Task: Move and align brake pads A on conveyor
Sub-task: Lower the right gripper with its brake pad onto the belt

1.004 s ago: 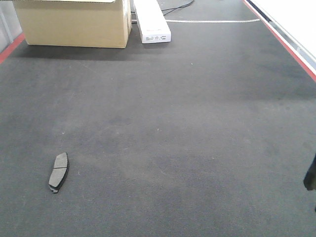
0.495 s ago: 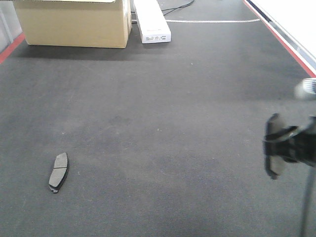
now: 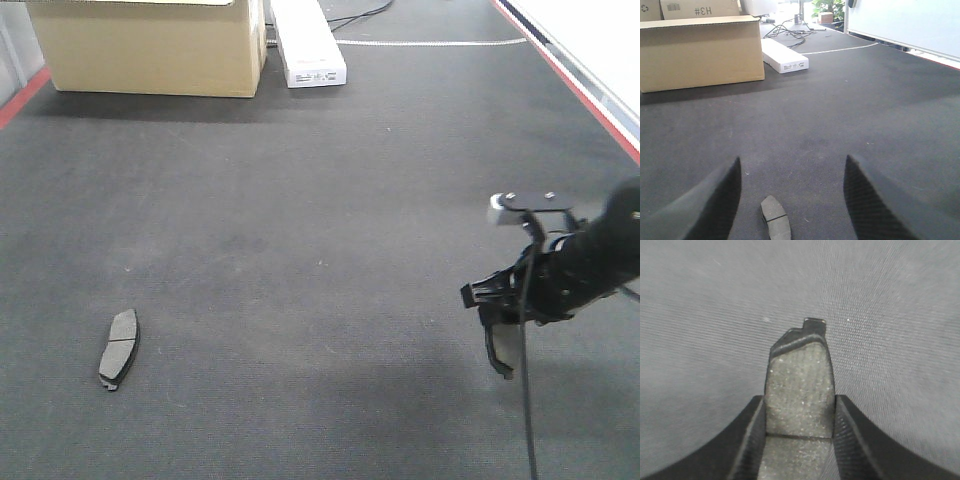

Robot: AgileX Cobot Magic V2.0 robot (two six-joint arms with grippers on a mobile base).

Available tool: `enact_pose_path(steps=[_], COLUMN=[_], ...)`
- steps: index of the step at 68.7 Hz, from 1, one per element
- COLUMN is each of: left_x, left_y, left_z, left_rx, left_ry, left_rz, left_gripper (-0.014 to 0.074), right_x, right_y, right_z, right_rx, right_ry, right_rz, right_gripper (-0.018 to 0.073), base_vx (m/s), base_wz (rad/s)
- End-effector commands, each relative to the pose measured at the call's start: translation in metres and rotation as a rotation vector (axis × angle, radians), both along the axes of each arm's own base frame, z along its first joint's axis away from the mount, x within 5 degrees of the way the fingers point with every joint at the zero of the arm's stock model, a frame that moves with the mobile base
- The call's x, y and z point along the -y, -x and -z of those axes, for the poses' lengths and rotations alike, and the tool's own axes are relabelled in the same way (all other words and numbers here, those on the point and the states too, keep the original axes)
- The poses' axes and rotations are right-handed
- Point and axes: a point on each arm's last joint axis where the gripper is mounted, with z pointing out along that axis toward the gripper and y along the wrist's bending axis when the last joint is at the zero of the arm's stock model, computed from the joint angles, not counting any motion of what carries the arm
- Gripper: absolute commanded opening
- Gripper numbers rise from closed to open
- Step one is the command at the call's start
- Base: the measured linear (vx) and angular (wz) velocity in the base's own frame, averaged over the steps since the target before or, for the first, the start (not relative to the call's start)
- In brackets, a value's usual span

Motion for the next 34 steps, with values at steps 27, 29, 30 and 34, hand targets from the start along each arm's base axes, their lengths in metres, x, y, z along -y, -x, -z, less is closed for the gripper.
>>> enact_pose_path(steps=[27,29,30,34], left_x=[0.002,0.002,0.002,0.002], left_y=[0.0,0.0,0.0,0.0], left_z=[-0.015,-0.015,-0.015,-0.015], left_rx=[0.09,0.09,0.09,0.09], left_ry=[0.029,0.029,0.029,0.029], left_rz=[0.02,0.02,0.02,0.02], left_gripper=[0.0439,0.0439,0.0439,0.0439], right_x=[-0.001,-0.001,-0.001,-0.001], right_y=[-0.044,-0.045,-0.046,-0.049], right_z=[0.018,0.02,0.021,0.022], right_rx=[-0.039,-0.05,-0.056,-0.065], right_ry=[0.043,0.044,0.044,0.044], right_rz=[-0.034,-0.036,-0.037,-0.038], right_gripper=[0.0082,0.0095,0.0102,0.0139], base_vx=[0.0,0.0,0.0,0.0], base_wz=[0.0,0.0,0.0,0.0])
